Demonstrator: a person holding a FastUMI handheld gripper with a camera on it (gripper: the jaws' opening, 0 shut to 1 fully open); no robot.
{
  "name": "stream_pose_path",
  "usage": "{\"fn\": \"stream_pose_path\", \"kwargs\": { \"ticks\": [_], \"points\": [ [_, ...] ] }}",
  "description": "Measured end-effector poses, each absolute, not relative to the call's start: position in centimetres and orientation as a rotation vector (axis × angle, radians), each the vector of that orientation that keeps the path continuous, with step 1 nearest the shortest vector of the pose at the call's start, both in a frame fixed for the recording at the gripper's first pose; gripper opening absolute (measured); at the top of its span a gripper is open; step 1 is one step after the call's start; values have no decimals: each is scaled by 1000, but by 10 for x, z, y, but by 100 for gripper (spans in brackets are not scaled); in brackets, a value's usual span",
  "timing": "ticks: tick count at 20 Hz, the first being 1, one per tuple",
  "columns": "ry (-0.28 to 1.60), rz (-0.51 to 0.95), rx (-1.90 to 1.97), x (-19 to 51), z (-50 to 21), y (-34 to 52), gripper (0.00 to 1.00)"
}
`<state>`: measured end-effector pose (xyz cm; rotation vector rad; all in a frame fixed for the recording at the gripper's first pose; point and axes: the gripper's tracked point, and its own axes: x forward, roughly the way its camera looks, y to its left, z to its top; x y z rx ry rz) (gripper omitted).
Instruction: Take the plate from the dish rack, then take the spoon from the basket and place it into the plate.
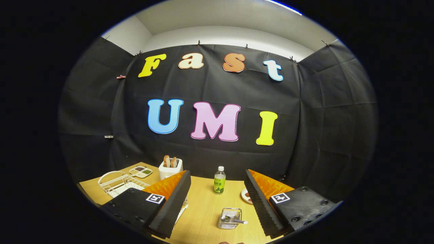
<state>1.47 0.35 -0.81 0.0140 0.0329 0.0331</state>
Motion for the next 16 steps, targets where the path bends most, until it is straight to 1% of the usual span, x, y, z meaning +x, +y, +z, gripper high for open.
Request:
{"fn": "stream_pose_path", "kwargs": {
  "ticks": [10, 13, 16],
  "points": [
    [94, 53, 47, 21, -23, 15, 97],
    [121, 52, 39, 32, -26, 22, 97],
    [122, 86, -7, 50, -20, 45, 97]
  ]
}}
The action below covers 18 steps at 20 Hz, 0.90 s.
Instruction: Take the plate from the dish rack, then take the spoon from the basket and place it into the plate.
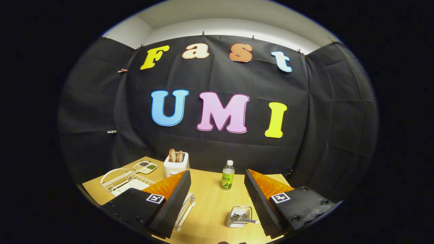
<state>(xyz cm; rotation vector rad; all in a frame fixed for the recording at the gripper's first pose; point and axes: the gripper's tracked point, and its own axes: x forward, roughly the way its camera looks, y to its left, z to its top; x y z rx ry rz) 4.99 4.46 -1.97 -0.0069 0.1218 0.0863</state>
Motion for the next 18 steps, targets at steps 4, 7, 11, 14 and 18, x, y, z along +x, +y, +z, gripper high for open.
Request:
{"fn": "stream_pose_path", "kwargs": {
  "ticks": [4, 7, 11, 14, 18],
  "points": [
    [203, 96, -95, 75, -37, 76, 97],
    [269, 97, -154, 91, -54, 102, 98],
    [365, 112, -198, 108, -86, 127, 97],
    [443, 120, -247, 114, -114, 144, 97],
    [498, 94, -398, 127, -145, 150, 95]
  ]
}}
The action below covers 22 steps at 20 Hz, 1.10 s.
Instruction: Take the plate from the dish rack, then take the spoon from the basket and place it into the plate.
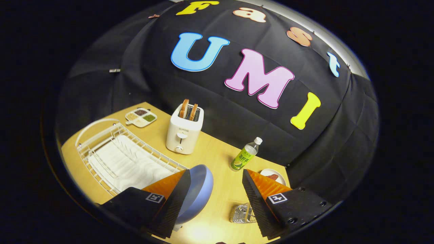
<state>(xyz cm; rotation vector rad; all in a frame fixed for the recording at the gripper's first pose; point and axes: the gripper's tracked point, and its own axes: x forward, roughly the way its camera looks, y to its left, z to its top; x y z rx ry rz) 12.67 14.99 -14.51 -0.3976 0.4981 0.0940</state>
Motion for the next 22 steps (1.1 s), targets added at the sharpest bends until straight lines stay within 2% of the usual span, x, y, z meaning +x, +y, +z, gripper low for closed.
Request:
{"fn": "stream_pose_path", "kwargs": {
  "ticks": [3, 7, 8, 11, 13, 16, 20, 22],
  "points": [
    [593, 64, -372, 125, -174, 154, 94],
    [669, 12, -357, 130, -191, 142, 84],
    [693, 2, -336, 130, -198, 141, 78],
    [809, -4, -195, 121, -222, 149, 69],
    [865, 5, -110, 119, -232, 160, 51],
    [874, -14, -77, 120, -231, 160, 40],
    [857, -115, -50, 123, -223, 155, 30],
    [837, -122, -94, 125, -218, 161, 29]
  ]
}}
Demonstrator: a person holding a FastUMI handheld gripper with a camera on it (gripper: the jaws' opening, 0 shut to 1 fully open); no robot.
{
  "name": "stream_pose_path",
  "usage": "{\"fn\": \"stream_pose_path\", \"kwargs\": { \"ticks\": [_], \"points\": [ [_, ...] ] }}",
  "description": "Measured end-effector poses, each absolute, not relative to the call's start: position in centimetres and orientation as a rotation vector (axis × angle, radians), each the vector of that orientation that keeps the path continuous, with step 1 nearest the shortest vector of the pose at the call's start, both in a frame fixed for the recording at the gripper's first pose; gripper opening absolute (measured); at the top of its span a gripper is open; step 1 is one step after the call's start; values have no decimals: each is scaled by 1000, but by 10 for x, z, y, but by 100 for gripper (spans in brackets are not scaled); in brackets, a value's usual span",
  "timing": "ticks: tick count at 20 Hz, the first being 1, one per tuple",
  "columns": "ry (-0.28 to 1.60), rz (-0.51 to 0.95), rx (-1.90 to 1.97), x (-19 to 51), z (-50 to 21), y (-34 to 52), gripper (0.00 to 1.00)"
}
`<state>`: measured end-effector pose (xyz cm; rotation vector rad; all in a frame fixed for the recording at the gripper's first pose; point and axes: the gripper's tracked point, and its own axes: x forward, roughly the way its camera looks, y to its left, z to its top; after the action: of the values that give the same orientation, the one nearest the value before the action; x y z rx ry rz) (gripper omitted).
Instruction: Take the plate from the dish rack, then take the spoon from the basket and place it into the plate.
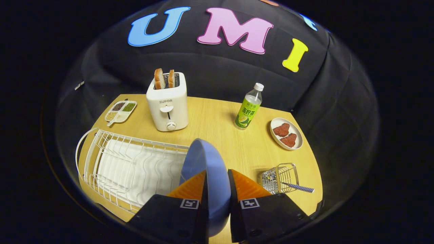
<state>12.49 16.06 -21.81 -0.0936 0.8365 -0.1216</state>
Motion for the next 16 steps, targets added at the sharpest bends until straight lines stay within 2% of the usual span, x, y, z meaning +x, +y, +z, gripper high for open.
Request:
{"fn": "stream_pose_path", "kwargs": {
  "ticks": [16],
  "points": [
    [715, -254, -253, 138, -179, 158, 27]
  ]
}}
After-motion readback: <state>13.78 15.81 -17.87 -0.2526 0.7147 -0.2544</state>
